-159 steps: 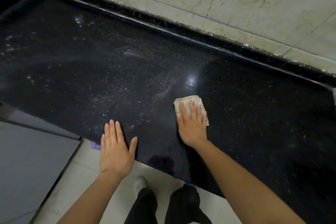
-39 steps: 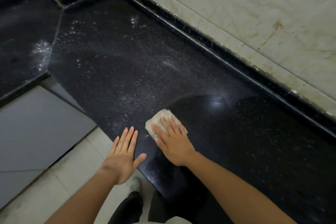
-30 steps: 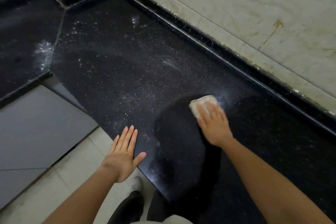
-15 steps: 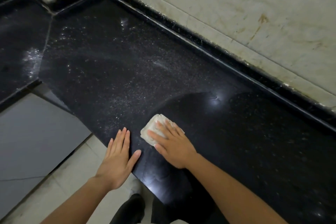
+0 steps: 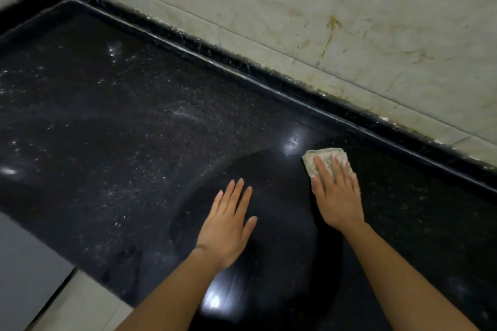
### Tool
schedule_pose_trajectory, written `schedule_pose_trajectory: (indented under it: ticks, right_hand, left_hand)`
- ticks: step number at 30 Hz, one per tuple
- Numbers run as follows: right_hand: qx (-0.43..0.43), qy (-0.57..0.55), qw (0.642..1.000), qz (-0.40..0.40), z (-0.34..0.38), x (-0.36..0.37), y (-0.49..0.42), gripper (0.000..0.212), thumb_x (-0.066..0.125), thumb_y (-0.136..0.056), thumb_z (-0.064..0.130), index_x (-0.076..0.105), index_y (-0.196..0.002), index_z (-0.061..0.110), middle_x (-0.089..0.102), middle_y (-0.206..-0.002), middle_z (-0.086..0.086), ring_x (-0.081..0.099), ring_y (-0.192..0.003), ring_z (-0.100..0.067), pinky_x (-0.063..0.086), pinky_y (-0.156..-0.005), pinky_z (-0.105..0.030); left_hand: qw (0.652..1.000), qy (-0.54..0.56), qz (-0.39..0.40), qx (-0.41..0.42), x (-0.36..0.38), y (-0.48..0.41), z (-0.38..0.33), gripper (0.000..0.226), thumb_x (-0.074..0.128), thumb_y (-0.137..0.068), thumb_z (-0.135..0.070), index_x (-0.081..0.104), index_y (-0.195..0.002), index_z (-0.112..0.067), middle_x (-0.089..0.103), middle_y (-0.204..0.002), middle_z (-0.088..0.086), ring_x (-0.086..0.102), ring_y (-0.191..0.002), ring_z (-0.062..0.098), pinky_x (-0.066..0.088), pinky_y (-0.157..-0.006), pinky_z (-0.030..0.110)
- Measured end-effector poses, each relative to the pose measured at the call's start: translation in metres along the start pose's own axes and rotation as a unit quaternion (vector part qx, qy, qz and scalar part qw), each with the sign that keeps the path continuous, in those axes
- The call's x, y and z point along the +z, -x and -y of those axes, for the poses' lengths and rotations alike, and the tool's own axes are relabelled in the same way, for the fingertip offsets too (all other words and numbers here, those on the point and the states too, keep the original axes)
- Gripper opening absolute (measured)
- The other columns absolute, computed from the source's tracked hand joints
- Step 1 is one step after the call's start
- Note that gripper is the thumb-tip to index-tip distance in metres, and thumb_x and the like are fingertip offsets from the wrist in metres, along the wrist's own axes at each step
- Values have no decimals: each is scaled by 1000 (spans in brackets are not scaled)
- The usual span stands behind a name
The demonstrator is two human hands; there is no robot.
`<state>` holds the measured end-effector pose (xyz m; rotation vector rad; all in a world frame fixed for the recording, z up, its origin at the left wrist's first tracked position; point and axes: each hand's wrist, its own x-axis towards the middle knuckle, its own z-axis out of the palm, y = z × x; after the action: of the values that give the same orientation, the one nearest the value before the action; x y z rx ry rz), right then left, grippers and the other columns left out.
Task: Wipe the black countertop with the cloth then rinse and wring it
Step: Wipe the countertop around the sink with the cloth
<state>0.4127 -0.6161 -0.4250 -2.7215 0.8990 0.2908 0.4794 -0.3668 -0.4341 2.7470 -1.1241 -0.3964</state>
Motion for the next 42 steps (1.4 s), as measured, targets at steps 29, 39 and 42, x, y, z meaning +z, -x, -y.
schedule_pose_trajectory:
  ticks: [29,39,42]
  right_hand:
    - [205,-16,978,-23,-42,-18,-44,54,16,-102,46,7,-153,33,2,-162,-10,-2,-148,-26,-2,-118,-40]
    - [317,-107,942,-26,38,-14,-114,58,13,-102,46,-4,-154,27,-13,-160,-9,-15,-146,-34,-14,-116,-46]
    - [257,-105,960,-33,82,-10,-126,59,16,-102,44,-2,-154,24,-11,-160,-12,-15,-145,-35,-13,-116,-49]
  left_hand:
    - [999,22,-25,33,5,-1,9,62,29,-98,-43,18,-150,-12,10,-158,0,-1,-147,16,6,-117,33]
    - [999,25,-31,28,9,-3,8,63,27,-96,-43,21,-149,-10,15,-158,3,4,-147,19,10,-116,36]
    - [999,28,-31,28,9,-3,8,62,27,-96,-43,21,-149,-10,16,-158,2,4,-147,19,9,-116,35]
